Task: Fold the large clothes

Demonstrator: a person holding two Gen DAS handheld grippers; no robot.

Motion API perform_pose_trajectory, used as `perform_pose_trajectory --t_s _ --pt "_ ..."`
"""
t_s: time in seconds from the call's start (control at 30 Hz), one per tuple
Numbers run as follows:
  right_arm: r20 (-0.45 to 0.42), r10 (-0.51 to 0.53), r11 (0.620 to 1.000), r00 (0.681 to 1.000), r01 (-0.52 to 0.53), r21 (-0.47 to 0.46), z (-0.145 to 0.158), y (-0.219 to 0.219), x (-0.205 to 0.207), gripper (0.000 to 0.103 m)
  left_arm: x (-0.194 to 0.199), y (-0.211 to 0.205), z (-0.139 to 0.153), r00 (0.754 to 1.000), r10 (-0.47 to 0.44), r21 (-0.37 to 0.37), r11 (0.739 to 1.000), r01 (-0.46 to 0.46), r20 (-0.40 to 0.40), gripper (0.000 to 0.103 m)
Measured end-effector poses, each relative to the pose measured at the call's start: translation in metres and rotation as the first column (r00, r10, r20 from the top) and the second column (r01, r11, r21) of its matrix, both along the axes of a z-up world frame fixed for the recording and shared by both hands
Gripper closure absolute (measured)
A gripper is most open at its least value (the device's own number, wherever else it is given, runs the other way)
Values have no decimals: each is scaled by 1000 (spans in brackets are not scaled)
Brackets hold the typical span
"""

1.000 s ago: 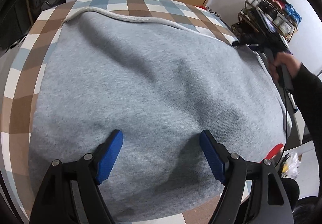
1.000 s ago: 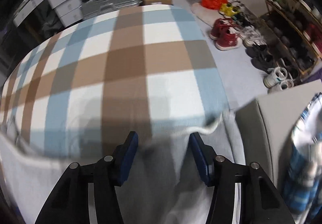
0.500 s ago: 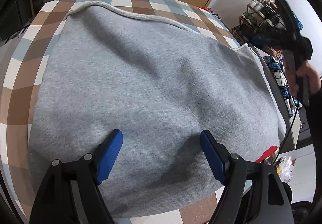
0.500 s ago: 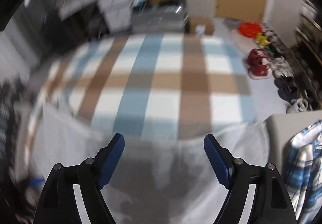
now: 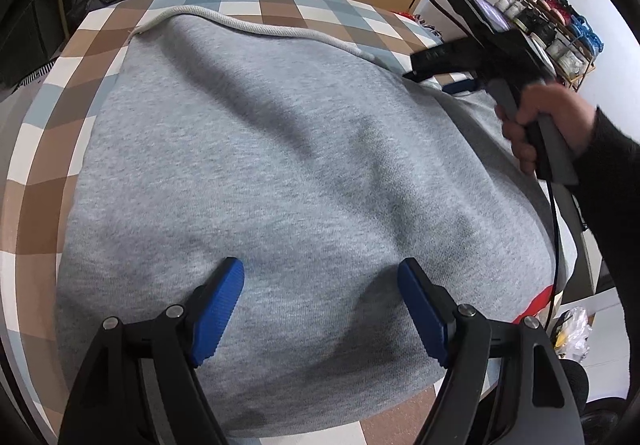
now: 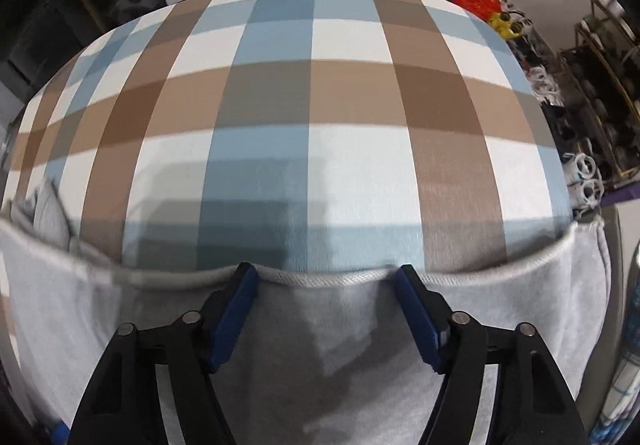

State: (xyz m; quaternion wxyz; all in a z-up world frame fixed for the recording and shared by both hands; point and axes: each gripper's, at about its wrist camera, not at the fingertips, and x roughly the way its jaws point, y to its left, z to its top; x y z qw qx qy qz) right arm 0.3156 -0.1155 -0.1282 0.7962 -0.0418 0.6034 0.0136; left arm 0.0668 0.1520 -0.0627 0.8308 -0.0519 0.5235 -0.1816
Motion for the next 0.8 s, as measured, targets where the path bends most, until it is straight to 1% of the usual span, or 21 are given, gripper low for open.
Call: perform_pose_trajectory --t_s 0.03,0.07,0.1,0.17,0.23,0.27,0.3,0.33,0.37,0.43,0.47,0.5,0.53,0.57,0.63,0.67,0.8 --pt "22 4 1000 1000 -3 -8 5 1 5 59 0 0 0 1000 -1 1 1000 1 2 27" --pt "29 0 999 1000 2 -40 7 2 9 92 0 0 0 1000 -2 2 1000 2 2 27" --pt "48 -18 998 999 21 -59 12 -1 14 95 0 0 0 1000 -3 1 1000 3 3 27" --pt "135 -74 997 988 75 -5 34 -12 17 89 0 1 -1 1000 -1 -3 1000 1 4 27" --pt "174 -52 997 983 40 68 53 -10 11 84 -1 2 0 1000 -1 -3 1000 1 6 27" --pt "179 -28 995 984 11 97 59 -7 8 72 -2 3 0 1000 0 -4 1000 0 6 27" --pt "176 15 991 984 -38 128 68 0 -1 56 -3 4 0 1000 0 -5 1000 0 6 27" --pt "174 56 986 983 -82 147 74 9 -11 50 -3 4 0 1000 0 -5 1000 0 5 27" --pt "175 89 979 981 -118 164 78 15 -19 47 -3 4 0 1000 1 -4 1000 -1 3 27" --pt "150 169 959 974 -197 202 80 35 -39 47 -3 4 0 1000 9 -9 1000 -9 -4 27" --pt "130 191 953 973 -216 212 77 44 -47 47 -3 5 0 1000 13 -11 1000 -13 -7 27" --pt "92 220 951 971 -235 201 70 57 -52 46 -3 5 0 1000 16 -12 1000 -16 -8 27" --pt "50 226 957 973 -231 177 59 67 -51 46 -4 5 0 1000 18 -12 1000 -19 -8 27" --pt "-8 214 962 977 -209 178 47 74 -50 46 -4 5 0 1000 20 -11 1000 -20 -7 27" --pt "-70 192 962 979 -174 211 26 84 -41 47 -6 5 0 1000 20 -10 1000 -20 -4 27" --pt "-92 167 968 982 -146 203 20 87 -39 47 -7 6 0 1000 18 -9 1000 -19 -3 27" --pt "-101 90 976 991 -67 207 4 92 -21 49 -7 9 -1 1000 19 -18 1000 -19 -6 27"
